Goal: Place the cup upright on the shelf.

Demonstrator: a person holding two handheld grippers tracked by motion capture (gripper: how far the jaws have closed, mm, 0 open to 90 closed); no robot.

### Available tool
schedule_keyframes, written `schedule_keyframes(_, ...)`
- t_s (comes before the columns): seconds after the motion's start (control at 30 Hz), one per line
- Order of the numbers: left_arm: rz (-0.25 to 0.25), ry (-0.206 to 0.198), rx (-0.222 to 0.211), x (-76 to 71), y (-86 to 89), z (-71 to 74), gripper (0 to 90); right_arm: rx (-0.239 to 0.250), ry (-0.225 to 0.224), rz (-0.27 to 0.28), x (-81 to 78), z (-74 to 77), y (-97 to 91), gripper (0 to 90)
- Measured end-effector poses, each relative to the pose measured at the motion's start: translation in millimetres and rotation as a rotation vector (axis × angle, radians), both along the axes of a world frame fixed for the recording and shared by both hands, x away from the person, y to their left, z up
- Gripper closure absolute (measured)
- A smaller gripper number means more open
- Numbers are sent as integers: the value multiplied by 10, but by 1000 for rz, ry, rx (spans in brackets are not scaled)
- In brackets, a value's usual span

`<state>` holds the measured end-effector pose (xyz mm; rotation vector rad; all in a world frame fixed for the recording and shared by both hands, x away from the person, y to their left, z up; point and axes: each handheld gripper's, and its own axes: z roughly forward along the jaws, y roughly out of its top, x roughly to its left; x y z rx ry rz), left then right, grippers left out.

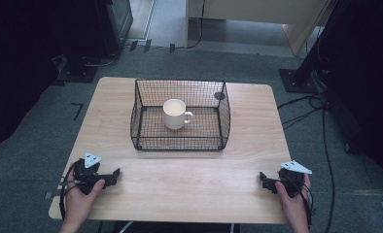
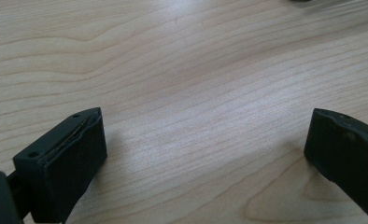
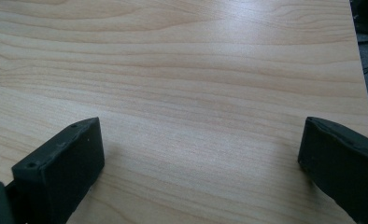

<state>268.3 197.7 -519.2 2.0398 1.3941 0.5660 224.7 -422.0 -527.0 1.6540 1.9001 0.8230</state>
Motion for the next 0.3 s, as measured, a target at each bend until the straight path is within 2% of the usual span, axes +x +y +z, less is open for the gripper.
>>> schedule_keyframes(0.1,10,1,0,-5,-5,0,0,-1,0,0,0,0,0,2)
schedule_keyframes(0.23,68,-1,-2,-28,-50,-1,0,-1,0,0,0,0,0,2)
schedule_keyframes(0.3,80,-1,-1,-34,-67,-1,0,-1,0,1,0,0,0,2)
